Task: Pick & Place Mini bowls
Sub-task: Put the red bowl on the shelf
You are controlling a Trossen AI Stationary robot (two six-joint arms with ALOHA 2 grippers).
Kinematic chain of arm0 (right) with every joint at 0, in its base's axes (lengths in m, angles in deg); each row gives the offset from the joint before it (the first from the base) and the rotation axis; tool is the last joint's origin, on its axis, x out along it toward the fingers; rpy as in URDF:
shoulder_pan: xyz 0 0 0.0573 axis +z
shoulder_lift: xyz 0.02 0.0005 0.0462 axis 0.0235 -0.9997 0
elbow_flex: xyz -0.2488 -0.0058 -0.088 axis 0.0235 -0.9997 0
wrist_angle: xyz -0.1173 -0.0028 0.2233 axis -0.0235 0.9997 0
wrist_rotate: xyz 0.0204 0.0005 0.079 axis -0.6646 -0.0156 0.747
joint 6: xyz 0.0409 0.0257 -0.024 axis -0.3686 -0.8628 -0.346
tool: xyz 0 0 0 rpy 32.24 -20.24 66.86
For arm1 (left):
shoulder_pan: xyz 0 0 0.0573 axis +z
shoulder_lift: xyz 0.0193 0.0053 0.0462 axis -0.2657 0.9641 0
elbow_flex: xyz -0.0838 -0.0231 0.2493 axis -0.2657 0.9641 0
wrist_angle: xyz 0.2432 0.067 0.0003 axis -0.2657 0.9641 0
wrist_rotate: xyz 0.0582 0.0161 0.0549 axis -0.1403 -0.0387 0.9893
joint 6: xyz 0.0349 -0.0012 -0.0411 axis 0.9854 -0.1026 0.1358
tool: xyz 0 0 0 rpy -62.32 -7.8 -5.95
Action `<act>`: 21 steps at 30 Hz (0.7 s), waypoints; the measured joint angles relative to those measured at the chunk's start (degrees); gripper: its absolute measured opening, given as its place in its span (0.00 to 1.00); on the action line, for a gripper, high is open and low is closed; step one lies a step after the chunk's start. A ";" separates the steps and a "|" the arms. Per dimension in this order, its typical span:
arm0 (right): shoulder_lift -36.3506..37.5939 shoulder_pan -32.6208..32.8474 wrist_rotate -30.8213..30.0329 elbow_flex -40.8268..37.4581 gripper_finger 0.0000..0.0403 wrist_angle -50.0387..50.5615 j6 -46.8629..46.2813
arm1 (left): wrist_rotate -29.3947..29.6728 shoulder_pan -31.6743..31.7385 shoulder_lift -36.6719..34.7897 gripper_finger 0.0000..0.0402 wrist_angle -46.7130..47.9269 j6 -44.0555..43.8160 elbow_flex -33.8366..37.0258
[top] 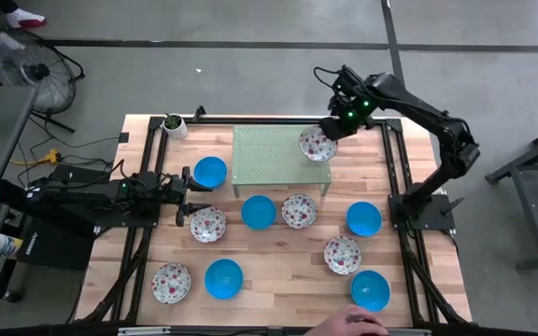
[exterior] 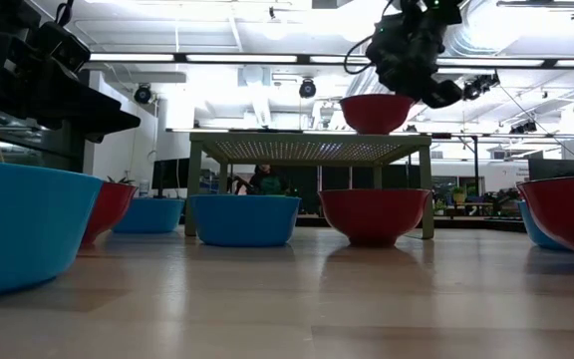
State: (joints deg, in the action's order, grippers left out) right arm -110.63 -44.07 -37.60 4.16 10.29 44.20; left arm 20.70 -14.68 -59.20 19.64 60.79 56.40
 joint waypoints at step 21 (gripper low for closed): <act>-2.73 2.82 -0.45 0.20 0.00 -3.46 -8.98 | 0.00 0.01 -0.01 0.58 0.01 -0.01 0.00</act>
State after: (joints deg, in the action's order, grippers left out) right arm -113.36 -41.25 -38.04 4.37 6.83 35.22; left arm 20.70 -14.67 -59.21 19.66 60.78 56.40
